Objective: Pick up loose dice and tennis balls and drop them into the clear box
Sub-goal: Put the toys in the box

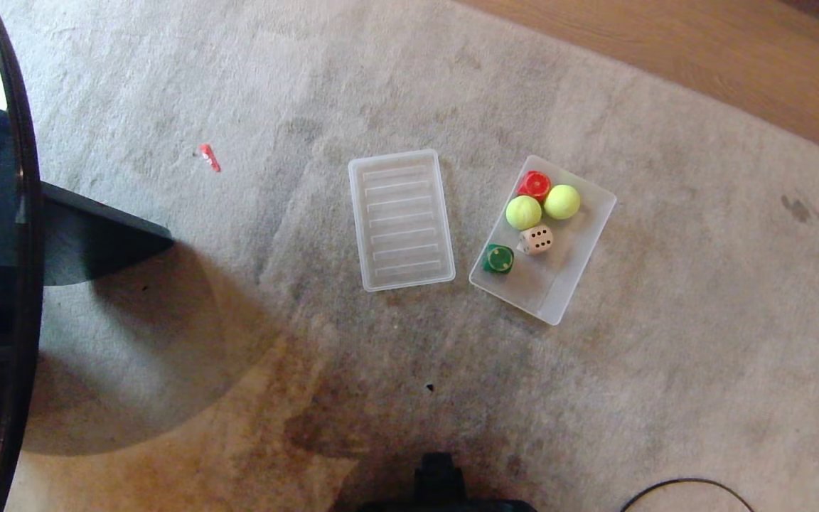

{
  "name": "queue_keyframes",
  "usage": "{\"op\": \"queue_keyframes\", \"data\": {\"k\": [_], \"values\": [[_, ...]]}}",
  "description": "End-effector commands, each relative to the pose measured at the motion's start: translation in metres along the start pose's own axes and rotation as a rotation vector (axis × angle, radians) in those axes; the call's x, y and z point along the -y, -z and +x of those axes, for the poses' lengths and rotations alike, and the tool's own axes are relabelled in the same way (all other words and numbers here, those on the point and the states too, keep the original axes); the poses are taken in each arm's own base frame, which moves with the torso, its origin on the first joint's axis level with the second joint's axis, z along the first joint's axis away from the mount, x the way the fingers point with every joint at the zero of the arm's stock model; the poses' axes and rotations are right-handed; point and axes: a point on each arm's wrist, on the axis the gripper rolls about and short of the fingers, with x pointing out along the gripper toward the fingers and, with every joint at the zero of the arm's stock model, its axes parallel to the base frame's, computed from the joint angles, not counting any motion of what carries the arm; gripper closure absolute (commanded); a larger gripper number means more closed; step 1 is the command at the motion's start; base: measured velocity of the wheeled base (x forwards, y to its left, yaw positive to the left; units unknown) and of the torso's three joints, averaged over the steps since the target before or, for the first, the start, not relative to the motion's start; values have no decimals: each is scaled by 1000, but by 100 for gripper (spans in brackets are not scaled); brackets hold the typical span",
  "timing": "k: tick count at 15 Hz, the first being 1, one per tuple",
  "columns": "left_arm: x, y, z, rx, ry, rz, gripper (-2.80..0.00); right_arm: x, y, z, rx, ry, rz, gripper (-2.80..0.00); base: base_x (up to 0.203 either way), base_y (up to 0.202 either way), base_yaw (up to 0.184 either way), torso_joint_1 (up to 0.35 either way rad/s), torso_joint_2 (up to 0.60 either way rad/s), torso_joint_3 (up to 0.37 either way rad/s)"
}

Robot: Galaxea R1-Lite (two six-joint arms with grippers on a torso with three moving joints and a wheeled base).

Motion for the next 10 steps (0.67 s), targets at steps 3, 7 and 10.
{"op": "queue_keyframes", "data": {"k": [3, 7, 10], "values": [[0, 0, 0, 0, -1, -1, 0, 0, 0, 0, -2, 0, 0, 0, 0, 0, 0, 4, 2, -196], [0, 0, 0, 0, -1, -1, 0, 0, 0, 0, -2, 0, 0, 0, 0, 0, 0, 1, 4, -171], [0, 0, 0, 0, -1, -1, 0, 0, 0, 0, 0, -1, 0, 0, 0, 0, 0, 3, 1, -28]]}}
